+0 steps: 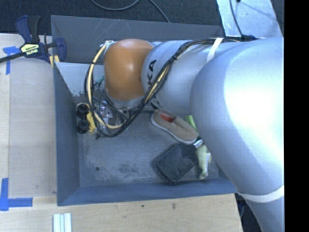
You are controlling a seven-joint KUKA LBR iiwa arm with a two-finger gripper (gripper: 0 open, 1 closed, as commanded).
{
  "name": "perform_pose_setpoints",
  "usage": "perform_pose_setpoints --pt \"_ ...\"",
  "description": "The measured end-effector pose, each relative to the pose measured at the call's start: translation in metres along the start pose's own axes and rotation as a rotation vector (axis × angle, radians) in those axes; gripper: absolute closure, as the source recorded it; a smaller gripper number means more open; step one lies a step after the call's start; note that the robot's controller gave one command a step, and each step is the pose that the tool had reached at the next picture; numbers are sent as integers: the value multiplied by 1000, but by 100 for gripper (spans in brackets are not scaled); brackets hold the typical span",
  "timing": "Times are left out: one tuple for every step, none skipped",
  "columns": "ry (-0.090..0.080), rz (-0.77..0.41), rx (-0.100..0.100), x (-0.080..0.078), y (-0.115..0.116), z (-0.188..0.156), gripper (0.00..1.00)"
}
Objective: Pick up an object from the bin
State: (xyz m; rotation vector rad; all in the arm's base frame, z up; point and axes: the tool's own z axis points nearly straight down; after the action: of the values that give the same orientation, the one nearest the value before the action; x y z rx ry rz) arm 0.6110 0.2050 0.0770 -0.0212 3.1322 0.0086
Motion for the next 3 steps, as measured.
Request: perform_pose_setpoints --pt "0 1 0 0 0 0 100" --pt "-2 5 0 1 0 -1 100" --pt "-4 11 0 5 2 -9 100"
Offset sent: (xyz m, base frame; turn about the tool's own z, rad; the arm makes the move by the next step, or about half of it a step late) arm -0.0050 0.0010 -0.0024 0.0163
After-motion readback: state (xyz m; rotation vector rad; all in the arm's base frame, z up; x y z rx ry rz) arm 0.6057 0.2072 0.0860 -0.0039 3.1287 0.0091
